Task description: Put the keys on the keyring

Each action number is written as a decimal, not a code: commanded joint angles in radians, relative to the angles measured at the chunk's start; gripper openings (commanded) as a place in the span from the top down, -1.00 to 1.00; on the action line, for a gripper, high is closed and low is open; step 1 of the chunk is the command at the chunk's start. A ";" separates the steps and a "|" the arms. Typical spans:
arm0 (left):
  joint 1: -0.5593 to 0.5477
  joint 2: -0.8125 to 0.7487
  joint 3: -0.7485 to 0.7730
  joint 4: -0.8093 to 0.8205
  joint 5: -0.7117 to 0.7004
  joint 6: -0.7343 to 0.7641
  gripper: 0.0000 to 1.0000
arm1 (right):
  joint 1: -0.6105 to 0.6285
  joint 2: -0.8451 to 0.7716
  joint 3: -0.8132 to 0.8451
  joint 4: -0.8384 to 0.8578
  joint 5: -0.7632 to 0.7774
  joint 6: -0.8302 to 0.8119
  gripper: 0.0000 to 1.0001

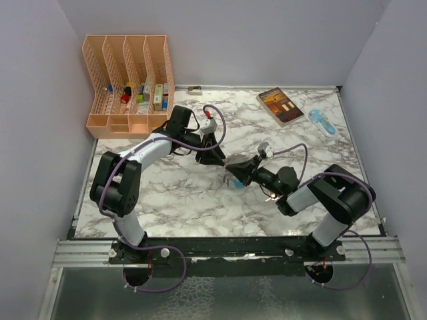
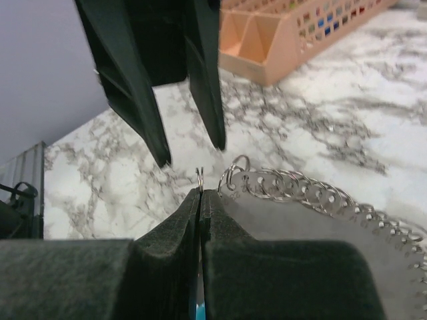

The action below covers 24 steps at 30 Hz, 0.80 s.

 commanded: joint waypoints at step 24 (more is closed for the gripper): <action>0.122 -0.163 0.057 0.142 -0.041 -0.200 0.29 | 0.003 -0.091 0.104 0.264 0.045 0.028 0.98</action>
